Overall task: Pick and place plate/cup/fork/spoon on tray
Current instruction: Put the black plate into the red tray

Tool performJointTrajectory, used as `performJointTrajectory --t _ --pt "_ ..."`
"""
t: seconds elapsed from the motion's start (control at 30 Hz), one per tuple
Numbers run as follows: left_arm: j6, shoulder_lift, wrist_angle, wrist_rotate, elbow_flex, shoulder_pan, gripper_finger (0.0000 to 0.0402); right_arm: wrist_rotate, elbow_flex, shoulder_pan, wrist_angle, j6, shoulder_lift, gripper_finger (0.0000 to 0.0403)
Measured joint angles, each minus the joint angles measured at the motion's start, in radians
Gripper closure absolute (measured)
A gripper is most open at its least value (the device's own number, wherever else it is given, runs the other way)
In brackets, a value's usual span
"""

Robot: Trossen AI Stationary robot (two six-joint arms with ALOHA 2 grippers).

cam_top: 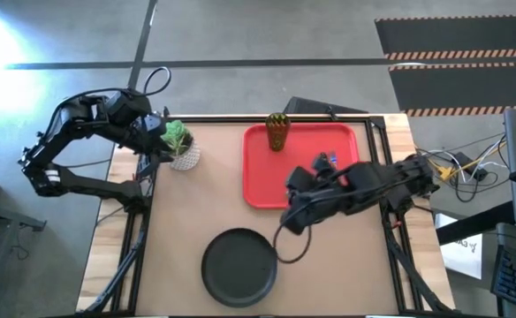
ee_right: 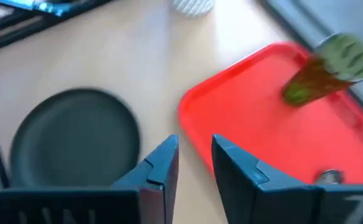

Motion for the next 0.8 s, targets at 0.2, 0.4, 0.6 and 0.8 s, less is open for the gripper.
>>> performJointTrajectory --t 0.2,0.4,0.6,0.8 --pt "-0.046 0.024 0.000 0.003 0.000 0.000 0.0255 0.097 0.000 0.001 -0.033 -0.047 -0.157 0.0305" --pt "-0.095 0.057 0.130 0.133 -0.068 -0.004 0.0255 0.147 0.000 0.001 -0.033 -0.085 -0.320 0.0305" --pt "-0.212 0.088 0.431 0.197 -0.266 -0.077 0.0271 0.163 0.000 0.001 -0.031 -0.139 -0.412 0.0310" --pt "-0.450 0.148 0.752 0.368 -0.490 -0.224 0.0287 0.127 0.000 0.001 -0.031 -0.213 -0.430 0.0311"
